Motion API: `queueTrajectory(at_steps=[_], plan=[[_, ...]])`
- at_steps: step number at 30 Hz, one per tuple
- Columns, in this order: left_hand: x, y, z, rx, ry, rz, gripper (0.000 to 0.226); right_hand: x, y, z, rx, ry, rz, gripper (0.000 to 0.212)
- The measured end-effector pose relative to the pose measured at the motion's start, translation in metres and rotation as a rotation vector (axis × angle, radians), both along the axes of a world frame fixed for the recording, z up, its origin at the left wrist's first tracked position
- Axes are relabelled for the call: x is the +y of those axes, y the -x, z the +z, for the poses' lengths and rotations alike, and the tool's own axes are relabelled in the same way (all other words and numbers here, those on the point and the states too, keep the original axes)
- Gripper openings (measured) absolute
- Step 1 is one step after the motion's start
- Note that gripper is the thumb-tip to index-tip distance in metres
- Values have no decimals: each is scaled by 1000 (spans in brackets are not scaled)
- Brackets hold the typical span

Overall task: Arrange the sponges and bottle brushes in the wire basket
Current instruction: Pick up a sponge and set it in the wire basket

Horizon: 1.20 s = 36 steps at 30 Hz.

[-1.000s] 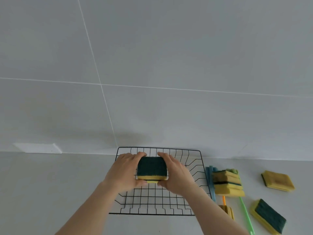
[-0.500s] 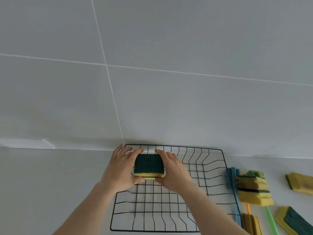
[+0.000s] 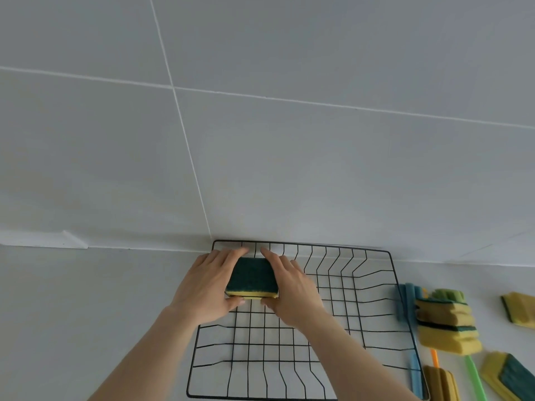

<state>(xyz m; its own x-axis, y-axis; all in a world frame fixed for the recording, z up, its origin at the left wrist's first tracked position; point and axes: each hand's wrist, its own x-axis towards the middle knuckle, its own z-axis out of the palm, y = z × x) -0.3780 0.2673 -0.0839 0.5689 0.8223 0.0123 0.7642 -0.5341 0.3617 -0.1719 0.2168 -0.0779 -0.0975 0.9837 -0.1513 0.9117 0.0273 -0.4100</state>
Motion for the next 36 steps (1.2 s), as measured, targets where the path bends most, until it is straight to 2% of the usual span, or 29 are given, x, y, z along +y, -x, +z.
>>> queueTrajectory(at_steps=[12, 22, 29, 36], plan=[[-2, -4, -6, 44, 7, 18, 97, -1, 5, -5, -13, -10, -19, 99], [-6, -1, 9, 85, -47, 11, 111, -10, -5, 12, -31, -27, -11, 114], [-27, 0, 44, 98, -100, 35, 105, -41, -23, 44, -49, -73, -60, 96], [-59, -31, 78, 57, -141, -35, 88, -98, -64, 75, -77, -109, -168, 81]])
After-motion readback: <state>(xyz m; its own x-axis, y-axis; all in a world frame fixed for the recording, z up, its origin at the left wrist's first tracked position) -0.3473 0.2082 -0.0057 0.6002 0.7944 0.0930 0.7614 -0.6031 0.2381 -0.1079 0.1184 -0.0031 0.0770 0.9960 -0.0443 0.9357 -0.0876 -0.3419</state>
